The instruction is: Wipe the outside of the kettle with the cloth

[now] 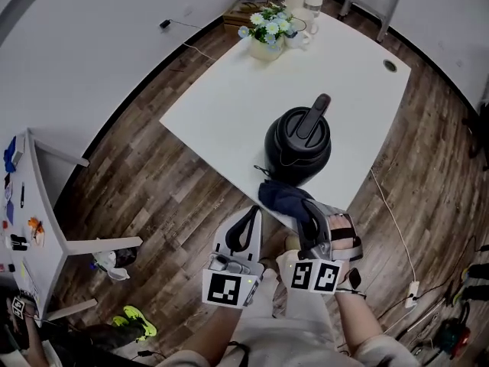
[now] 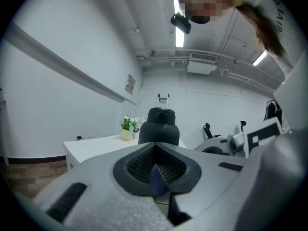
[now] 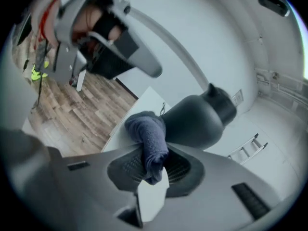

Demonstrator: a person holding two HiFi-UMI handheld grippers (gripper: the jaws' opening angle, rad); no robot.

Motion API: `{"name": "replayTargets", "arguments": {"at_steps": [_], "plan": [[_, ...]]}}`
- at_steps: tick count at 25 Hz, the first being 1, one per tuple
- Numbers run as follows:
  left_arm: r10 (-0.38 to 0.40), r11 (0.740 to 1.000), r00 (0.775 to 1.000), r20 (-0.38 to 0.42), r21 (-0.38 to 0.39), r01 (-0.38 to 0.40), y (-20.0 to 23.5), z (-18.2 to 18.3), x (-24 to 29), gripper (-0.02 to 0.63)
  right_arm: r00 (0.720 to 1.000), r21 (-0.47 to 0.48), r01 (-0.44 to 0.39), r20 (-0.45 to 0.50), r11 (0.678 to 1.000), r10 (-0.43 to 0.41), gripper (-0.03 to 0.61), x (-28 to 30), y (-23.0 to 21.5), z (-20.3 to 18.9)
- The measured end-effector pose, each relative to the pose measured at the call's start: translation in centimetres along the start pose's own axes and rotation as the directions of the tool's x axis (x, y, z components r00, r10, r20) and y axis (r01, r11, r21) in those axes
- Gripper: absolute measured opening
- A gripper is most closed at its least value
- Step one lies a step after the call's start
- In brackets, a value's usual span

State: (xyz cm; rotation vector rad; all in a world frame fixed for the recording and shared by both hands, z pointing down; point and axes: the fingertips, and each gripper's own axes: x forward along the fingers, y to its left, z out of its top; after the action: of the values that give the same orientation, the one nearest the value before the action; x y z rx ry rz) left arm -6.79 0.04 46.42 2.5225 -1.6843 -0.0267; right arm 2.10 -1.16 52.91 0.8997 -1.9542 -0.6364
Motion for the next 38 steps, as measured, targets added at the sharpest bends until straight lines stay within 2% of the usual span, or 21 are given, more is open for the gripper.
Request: {"name": "replayTargets", "arguments": {"at_steps": [3,6,8,13,18,22,26,28,30,32,33,35,36,38], "plan": [[0.002,1.0,1.0,0.007,0.002,-0.002,-0.1,1.6,-0.3,0.008,0.985,0.072,0.025,0.169,0.997,-0.037,0.063,-4.9,-4.2,3.3],[-0.009,1.0,0.999,0.048,0.021,0.008,-0.6,4.9,0.4,0.008,0.939,0.086,0.096,0.322,0.992,-0.119,0.063,-7.8,-9.9,7.0],[-0.014,0.999,0.997,0.071,0.041,0.011,-1.0,6.9,0.8,0.008,0.919,0.082,0.111,0.37,0.99,-0.134,0.063,-7.7,-12.1,8.2],[-0.001,0.997,0.997,0.071,0.075,-0.004,-1.4,8.4,1.8,0.008,0.918,-0.09,0.091,0.394,0.992,-0.048,0.063,-5.8,-13.3,6.5],[0.049,0.996,0.998,0.029,0.077,-0.051,-0.6,7.3,2.0,0.008,0.923,-0.139,0.088,0.385,0.986,-0.029,0.063,-4.6,-16.4,2.5],[0.089,0.992,0.996,0.031,0.087,-0.092,0.2,7.5,2.8,0.008,0.931,-0.089,0.115,0.356,0.989,-0.076,0.063,-2.2,-20.0,0.0],[0.133,0.986,0.99,0.043,0.096,-0.137,1.1,8.4,3.3,0.008,0.941,0.019,0.192,0.28,0.981,-0.19,0.063,0.1,-25.1,-1.6],[0.154,0.982,0.987,0.052,0.099,-0.159,1.8,9.1,3.3,0.008,0.915,0.061,0.256,0.306,0.965,-0.262,0.063,-0.4,-28.1,-0.8],[0.174,0.978,0.983,0.065,0.105,-0.18,2.3,9.5,3.3,0.008,0.864,0.06,0.293,0.411,0.954,-0.291,0.063,-1.5,-30.3,1.7],[0.201,0.972,0.976,0.078,0.103,-0.209,2.9,9.8,3.4,0.008,0.81,-0.003,0.271,0.541,0.962,-0.227,0.063,-1.8,-30.7,5.4],[0.216,0.97,0.973,0.083,0.099,-0.224,3.3,10.0,3.4,0.008,0.79,-0.057,0.235,0.593,0.97,-0.156,0.063,-1.6,-30.2,7.5],[0.241,0.964,0.966,0.091,0.094,-0.249,3.8,10.5,3.3,0.008,0.752,-0.203,0.124,0.657,0.971,0.041,0.063,-0.9,-27.9,11.1],[0.251,0.961,0.964,0.091,0.095,-0.259,3.9,10.7,3.2,0.008,0.723,-0.288,0.063,0.673,0.955,0.155,0.063,-0.6,-26.2,12.5],[0.274,0.955,0.958,0.087,0.096,-0.282,4.1,10.8,2.9,0.008,0.647,-0.457,-0.033,0.668,0.889,0.368,0.063,-0.7,-22.6,14.5]]}}
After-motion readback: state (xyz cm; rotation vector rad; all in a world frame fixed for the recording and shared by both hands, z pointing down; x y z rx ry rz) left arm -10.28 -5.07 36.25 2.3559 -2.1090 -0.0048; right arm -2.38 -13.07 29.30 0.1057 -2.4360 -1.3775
